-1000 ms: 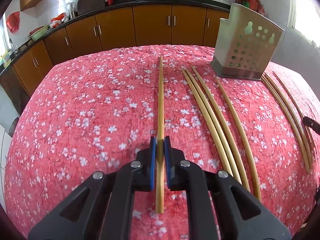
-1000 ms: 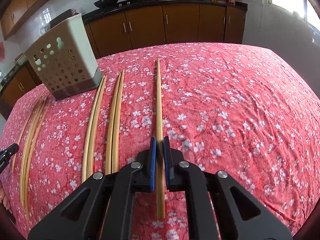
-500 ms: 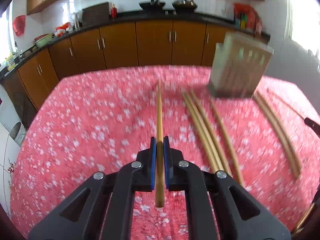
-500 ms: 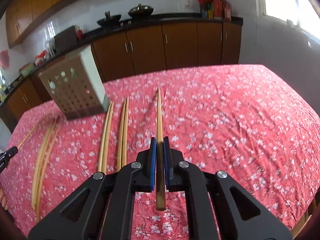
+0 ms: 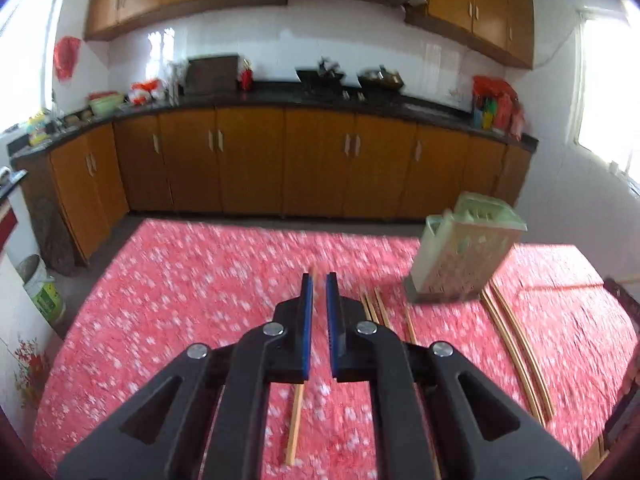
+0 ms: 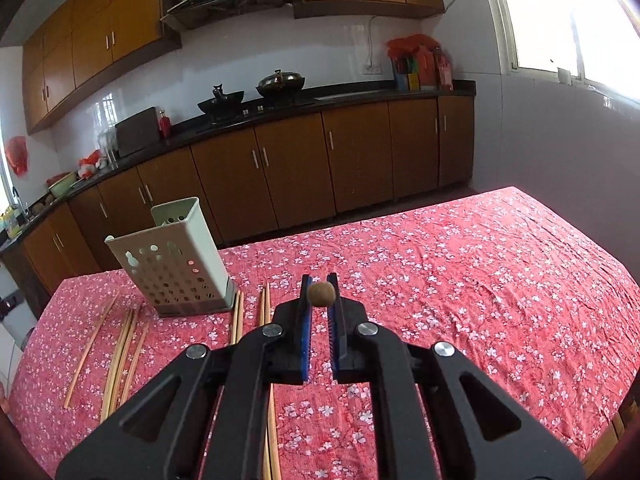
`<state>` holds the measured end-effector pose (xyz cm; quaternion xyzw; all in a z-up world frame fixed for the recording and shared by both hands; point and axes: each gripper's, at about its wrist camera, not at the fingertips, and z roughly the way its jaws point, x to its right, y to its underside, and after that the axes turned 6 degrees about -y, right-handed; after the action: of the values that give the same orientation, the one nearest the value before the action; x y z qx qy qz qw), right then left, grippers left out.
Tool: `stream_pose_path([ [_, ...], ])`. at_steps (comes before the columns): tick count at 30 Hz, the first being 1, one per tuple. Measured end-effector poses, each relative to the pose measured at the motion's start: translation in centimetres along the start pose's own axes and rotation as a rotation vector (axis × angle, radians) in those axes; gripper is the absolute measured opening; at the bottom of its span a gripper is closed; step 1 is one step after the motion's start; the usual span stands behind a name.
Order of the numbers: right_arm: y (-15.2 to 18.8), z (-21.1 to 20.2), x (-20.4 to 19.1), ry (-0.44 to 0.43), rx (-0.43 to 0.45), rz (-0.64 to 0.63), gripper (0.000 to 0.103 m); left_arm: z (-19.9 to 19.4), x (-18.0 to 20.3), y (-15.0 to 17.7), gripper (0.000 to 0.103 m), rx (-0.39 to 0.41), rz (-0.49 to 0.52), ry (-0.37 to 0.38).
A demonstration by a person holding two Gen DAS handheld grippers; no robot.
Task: Organize utensils
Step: 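Lift the left gripper's chopstick upright while the right gripper lifts its chopstick too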
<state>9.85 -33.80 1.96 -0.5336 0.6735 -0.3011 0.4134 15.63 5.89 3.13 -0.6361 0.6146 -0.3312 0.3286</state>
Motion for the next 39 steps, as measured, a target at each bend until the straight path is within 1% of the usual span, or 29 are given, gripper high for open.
stream_pose_path([
  [2, 0.4, 0.1, -0.1, -0.004, -0.007, 0.0, 0.008, 1.1, 0.5, 1.6, 0.015, -0.053, 0.052, -0.012],
  [4, 0.8, 0.2, -0.2, -0.007, -0.014, -0.001, 0.008, 2.4, 0.9, 3.4, 0.024, -0.108, 0.091, -0.021],
  [5, 1.1, 0.1, -0.4, -0.008, -0.016, -0.004, 0.008, 3.2, 1.0, 4.3, 0.025, -0.136, 0.106, -0.026],
  [8, 1.6, -0.2, -0.8, -0.012, -0.021, -0.013, 0.008, 5.3, 1.2, 6.4, 0.026, -0.212, 0.133, -0.049],
  [12, 1.8, -0.4, -1.1, -0.013, -0.023, -0.022, 0.008, 6.5, 0.6, 8.2, 0.026, -0.262, 0.13, -0.06],
  [15, 1.8, -0.4, -1.1, -0.012, -0.024, -0.017, 0.008, 7.3, 0.2, 9.1, 0.025, -0.297, 0.119, -0.048],
  [17, 1.8, -0.3, -1.0, -0.013, -0.026, -0.014, 0.008, 7.3, 0.3, 9.6, 0.025, -0.294, 0.127, -0.052],
  [19, 1.9, -0.2, -1.1, -0.012, -0.028, -0.016, 0.008, 7.1, 0.4, 9.6, 0.02, -0.293, 0.121, -0.05],
  [23, 2.1, -0.1, -1.2, -0.011, -0.03, -0.015, 0.008, 7.4, 0.3, 9.4, 0.012, -0.294, 0.102, -0.057],
  [24, 2.1, -0.1, -1.1, -0.011, -0.03, -0.014, 0.008, 7.5, 0.2, 9.3, 0.009, -0.295, 0.1, -0.059],
  [28, 2.1, -0.2, -1.1, -0.009, -0.029, -0.009, 0.008, 7.5, 0.3, 9.2, 0.008, -0.293, 0.118, -0.067],
  [31, 1.7, -0.8, -1.1, -0.01, -0.007, -0.017, 0.008, 7.1, 0.3, 9.0, 0.008, -0.288, 0.116, -0.062],
  [33, 1.4, -1.1, -1.2, -0.007, 0.01, -0.024, 0.008, 6.1, 0.2, 8.4, 0.008, -0.253, 0.111, -0.058],
  [39, 0.4, -2.0, -1.1, -0.011, 0.052, -0.025, 0.008, 1.3, -0.1, 4.2, 0.008, -0.076, 0.07, -0.035],
])
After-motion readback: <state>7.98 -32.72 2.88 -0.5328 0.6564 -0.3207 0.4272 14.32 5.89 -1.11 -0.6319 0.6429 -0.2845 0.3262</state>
